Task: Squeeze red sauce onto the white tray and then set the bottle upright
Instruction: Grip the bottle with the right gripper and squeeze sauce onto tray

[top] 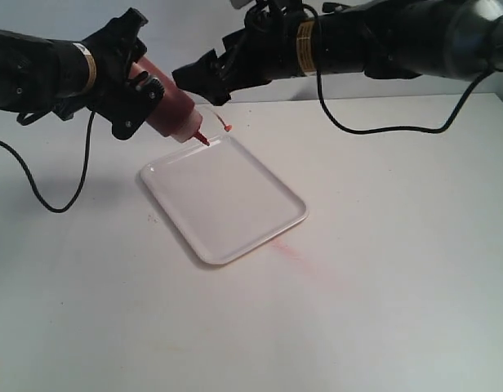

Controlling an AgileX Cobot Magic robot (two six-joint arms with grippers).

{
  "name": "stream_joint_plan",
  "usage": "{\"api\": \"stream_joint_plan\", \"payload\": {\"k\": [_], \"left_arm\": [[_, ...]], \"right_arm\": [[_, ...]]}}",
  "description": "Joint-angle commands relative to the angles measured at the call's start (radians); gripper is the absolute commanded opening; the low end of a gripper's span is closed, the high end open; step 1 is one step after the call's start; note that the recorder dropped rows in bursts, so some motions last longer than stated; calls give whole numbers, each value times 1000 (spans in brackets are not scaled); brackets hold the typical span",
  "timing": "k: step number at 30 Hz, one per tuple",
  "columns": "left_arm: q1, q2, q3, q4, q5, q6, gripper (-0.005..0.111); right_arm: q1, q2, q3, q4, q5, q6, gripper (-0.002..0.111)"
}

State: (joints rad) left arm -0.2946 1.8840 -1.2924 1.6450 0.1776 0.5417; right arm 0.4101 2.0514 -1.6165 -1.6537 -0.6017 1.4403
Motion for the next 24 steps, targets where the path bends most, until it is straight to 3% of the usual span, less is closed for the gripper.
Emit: {"api": "stream_joint_plan", "payload": {"k": [1, 7, 13, 21, 24], "left_arm": [[-16, -23, 4, 43, -23, -9, 0], [-36, -23, 21, 91, -9, -9, 0], [-99, -23, 21, 99, 22, -9, 0], [-141, -23, 19, 99, 55, -9, 0], [-141, -23, 19, 99, 77, -9, 0]], "right_arm": [[2, 47, -9, -91, 5, 9, 105], [9, 81, -9, -91, 5, -27, 105], [28, 109, -14, -91, -4, -27, 105], [83, 132, -14, -91, 106, -52, 105], [102, 132, -14, -91, 171, -52, 98]]}}
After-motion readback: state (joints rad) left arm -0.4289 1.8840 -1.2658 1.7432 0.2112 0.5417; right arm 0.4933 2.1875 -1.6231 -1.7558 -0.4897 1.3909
